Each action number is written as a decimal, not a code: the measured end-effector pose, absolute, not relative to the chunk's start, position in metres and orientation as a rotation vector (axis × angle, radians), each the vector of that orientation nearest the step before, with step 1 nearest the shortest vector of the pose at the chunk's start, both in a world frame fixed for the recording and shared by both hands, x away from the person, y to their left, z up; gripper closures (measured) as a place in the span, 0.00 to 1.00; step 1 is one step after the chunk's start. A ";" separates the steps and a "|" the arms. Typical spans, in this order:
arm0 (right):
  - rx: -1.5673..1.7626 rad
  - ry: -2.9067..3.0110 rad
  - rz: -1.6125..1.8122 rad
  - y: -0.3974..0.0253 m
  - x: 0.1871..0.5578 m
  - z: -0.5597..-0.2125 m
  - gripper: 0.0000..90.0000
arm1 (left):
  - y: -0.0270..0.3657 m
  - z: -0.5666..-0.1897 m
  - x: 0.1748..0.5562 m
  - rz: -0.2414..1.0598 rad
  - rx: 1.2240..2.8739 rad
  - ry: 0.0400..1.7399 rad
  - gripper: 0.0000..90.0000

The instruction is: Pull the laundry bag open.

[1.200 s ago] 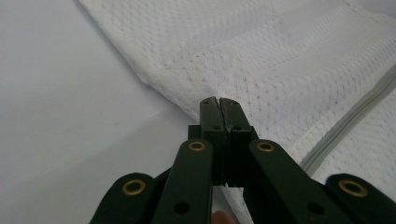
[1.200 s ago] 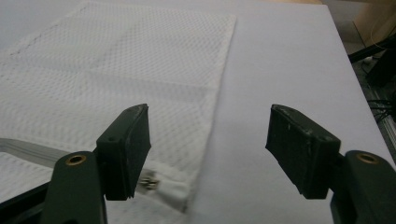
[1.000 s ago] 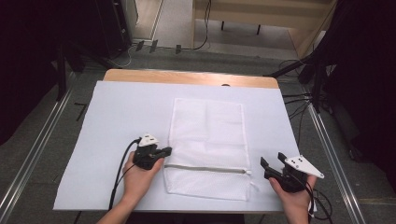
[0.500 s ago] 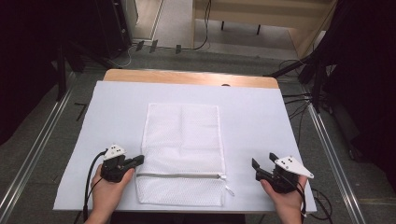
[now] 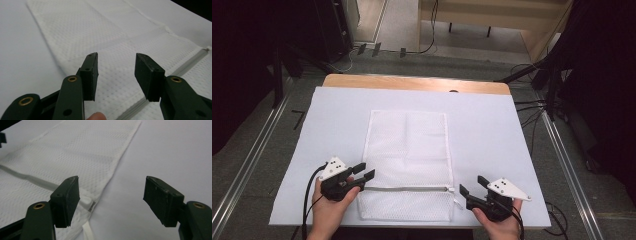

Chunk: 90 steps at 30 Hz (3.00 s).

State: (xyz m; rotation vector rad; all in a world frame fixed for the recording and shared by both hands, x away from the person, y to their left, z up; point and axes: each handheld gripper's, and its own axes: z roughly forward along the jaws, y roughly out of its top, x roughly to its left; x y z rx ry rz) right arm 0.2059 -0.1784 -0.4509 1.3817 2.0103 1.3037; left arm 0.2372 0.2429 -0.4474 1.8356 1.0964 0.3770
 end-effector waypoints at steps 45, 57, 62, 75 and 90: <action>1.398 2.168 1.087 -0.129 0.202 -0.484 0.95 | 0.081 -0.455 0.250 0.007 2.112 0.823 0.92; 1.218 2.149 1.200 -0.124 0.193 -0.471 0.97 | 0.079 -0.467 0.257 -0.030 2.101 0.869 0.94; 1.199 2.146 1.211 -0.123 0.192 -0.470 0.97 | 0.086 -0.464 0.254 -0.027 2.071 0.834 0.86; 1.159 2.165 1.164 -0.116 0.192 -0.471 0.97 | 0.079 -0.452 0.251 -0.038 2.006 0.850 0.75; 1.145 2.199 1.139 -0.116 0.194 -0.473 0.98 | 0.070 -0.446 0.255 0.000 2.013 0.890 0.90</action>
